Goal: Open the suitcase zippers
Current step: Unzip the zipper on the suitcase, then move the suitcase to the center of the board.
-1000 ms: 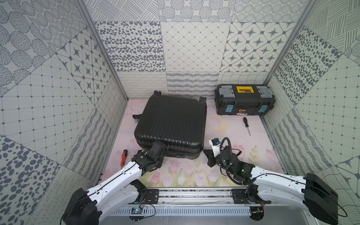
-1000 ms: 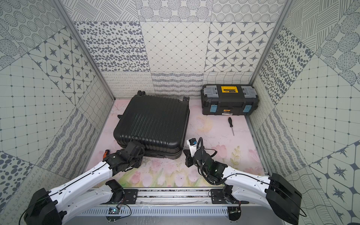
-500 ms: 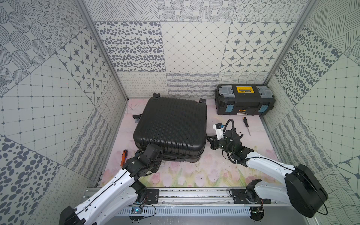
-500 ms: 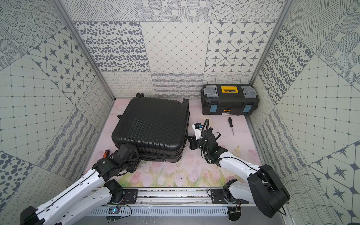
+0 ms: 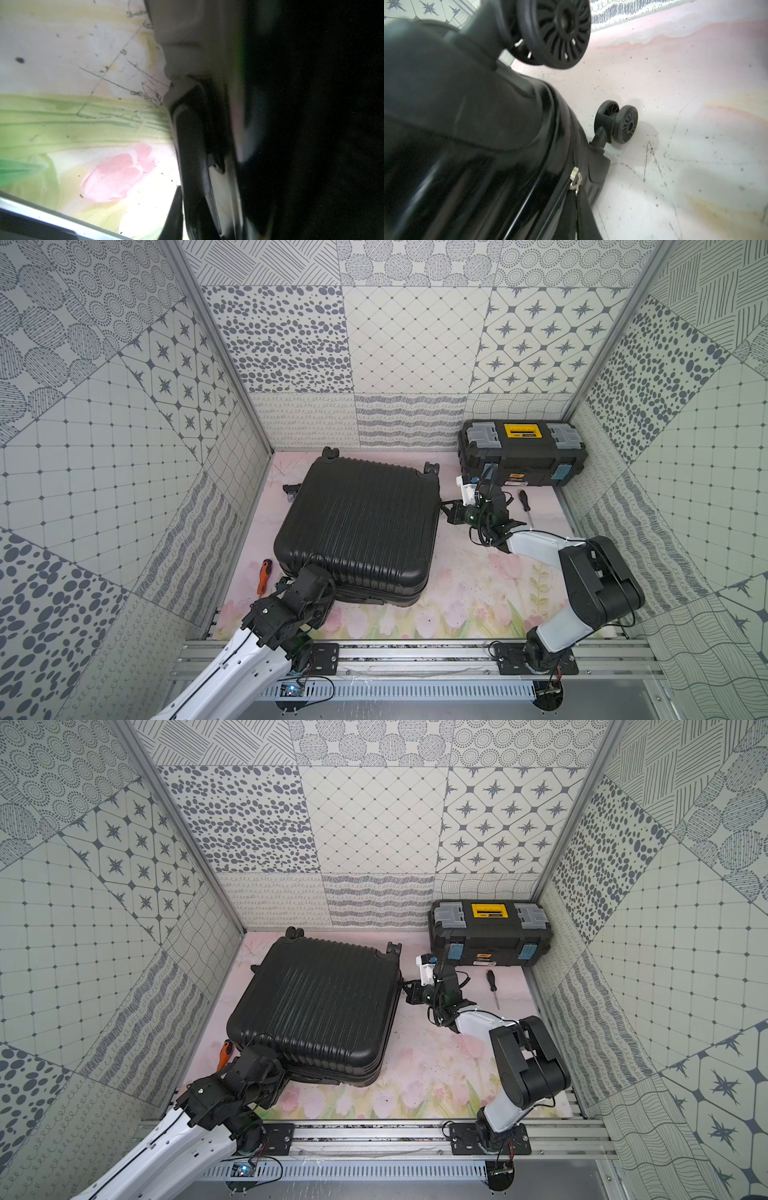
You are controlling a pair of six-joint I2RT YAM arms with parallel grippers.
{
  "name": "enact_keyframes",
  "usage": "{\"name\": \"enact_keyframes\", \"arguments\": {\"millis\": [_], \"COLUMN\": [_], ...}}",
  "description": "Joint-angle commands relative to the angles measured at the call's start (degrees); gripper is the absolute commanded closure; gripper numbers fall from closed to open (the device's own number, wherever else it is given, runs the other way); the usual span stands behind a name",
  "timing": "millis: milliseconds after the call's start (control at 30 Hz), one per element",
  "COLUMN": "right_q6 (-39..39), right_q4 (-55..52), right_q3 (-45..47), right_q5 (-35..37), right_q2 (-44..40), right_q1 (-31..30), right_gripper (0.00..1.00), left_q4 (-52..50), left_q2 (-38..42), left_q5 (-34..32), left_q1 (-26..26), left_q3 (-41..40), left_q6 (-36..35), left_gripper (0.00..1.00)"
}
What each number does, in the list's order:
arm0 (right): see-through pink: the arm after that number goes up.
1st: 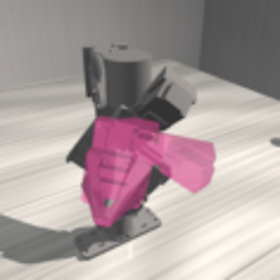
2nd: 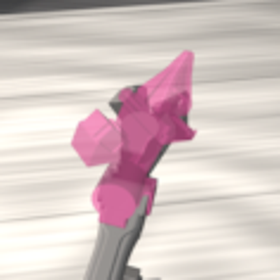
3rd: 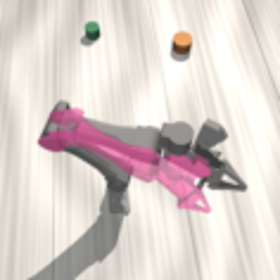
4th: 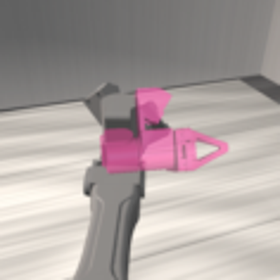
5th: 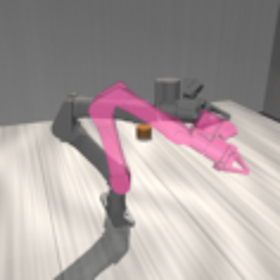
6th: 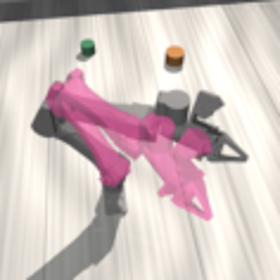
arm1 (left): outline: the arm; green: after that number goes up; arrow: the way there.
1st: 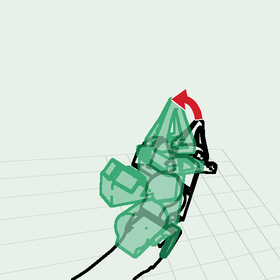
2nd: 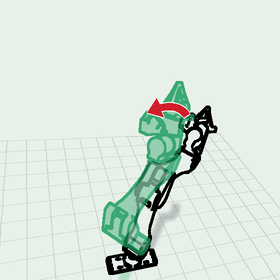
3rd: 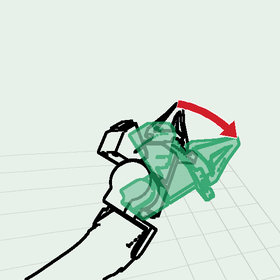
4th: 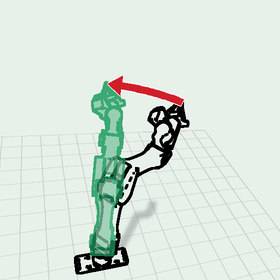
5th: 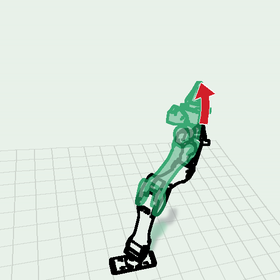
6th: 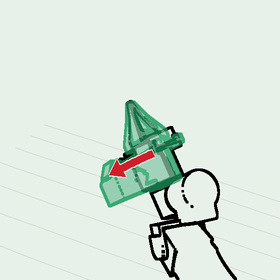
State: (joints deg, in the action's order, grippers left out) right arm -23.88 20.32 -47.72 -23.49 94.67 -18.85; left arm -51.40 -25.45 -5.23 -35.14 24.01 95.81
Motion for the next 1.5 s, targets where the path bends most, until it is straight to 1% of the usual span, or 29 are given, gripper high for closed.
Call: {"name": "enact_keyframes", "arguments": {"millis": [0, 33, 133, 300, 400, 533, 600, 700, 767, 833, 900, 967, 1033, 1100, 1167, 1267, 1367, 1400, 1467], "right_q6": [-2.15, -1.77, 0.06, 0.4, 1.0, 2.55, 3.17, 4.45, 5.17, 6.12, 6.98, 7.04, 7.25, 7.54, 7.61, 7.3, 6.13, 5.6, 3.79], "right_q4": [3.86, 4.1, 3.68, 3.1, -0.44, -9.11, -16.65, -30.1, -32.89, -34.78, -36.92, -39.43, -42.87, -47.37, -52.64, -55.98, -56.98, -57.08, -56.11], "right_q3": [-4.92, -6.29, -10.55, -14.99, -16.63, -21.11, -25.78, -35.2, -37.66, -39.3, -40.61, -41.34, -42.41, -44.46, -46.67, -46.04, -42.11, -40.57, -35.61], "right_q5": [3.97, 2.52, -2.28, -8.11, -8.68, -8.29, -7.5, -2.15, 0.76, 3.07, 5.03, 9.45, 14.74, 19.24, 23.19, 26.57, 27.8, 27.02, 23.69], "right_q2": [5.2, 6.46, 9.86, 12.53, 11.84, 11.9, 13.55, 17.5, 17.73, 16.74, 15.42, 13.78, 12.38, 11.08, 9.69, 5.67, -0.18, -2.04, -7.3], "right_q1": [4.41, 4.62, 4.79, 4.79, 4.7, 4.64, 4.7, 4.7, 4.23, 3.83, 3.49, 3.47, 3.47, 3.45, 3.45, 3.47, 3.56, 3.61, 3.47], "right_gripper": [1.0, 0.99, 0.92, 0.72, 0.62, 0.57, 0.55, 0.54, 0.54, 0.53, 0.53, 0.52, 0.52, 0.52, 0.52, 0.52, 0.54, 0.58, 0.71], "left_q4": [-9.65, -8.84, -6.59, -1.35, 4.81, 14.0, 17.79, 22.24, 25.15, 31.46, 36.29, 40.78, 43.34, 41.76, 38.02, 28.13, 13.95, 9.54, -2.02], "left_q2": [1.53, 1.09, -1.25, -4.88, -6.61, -11.06, -13.73, -16.81, -18.14, -19.59, -21.33, -23.3, -24.75, -24.68, -22.83, -18.22, -12.04, -10.6, -9.31], "left_q5": [-2.43, -1.8, -0.32, 0.62, 2.8, 6.35, 6.99, 4.96, 2.88, 1.88, 0.75, -0.33, -0.86, -2.23, -3.97, -5.9, -8.86, -9.86, -12.94], "left_q1": [0.24, 0.16, 0.21, 0.17, 0.16, -0.68, -2.07, -6.01, -7.99, -9.37, -10.74, -12.69, -14.43, -16.06, -17.35, -17.65, -17.76, -17.77, -17.86], "left_q3": [-1.36, -1.88, -2.56, -1.98, -2.54, -4.01, -3.95, -3.52, -3.78, -4.58, -5.08, -5.11, -4.51, -3.03, -1.31, 1.81, 5.62, 7.47, 13.35], "left_q6": [-7.28, -7.47, -8.23, -10.09, -11.92, -13.75, -14.0, -13.24, -12.15, -11.12, -10.43, -10.31, -11.43, -12.92, -15.18, -19.49, -22.44, -23.9, -27.08], "left_gripper": [1.0, 1.0, 1.0, 1.0, 1.0, 1.0, 1.0, 1.0, 1.0, 1.0, 0.81, 0.63, 0.52, 0.44, 0.39, 0.36, 0.38, 0.4, 0.48]}}
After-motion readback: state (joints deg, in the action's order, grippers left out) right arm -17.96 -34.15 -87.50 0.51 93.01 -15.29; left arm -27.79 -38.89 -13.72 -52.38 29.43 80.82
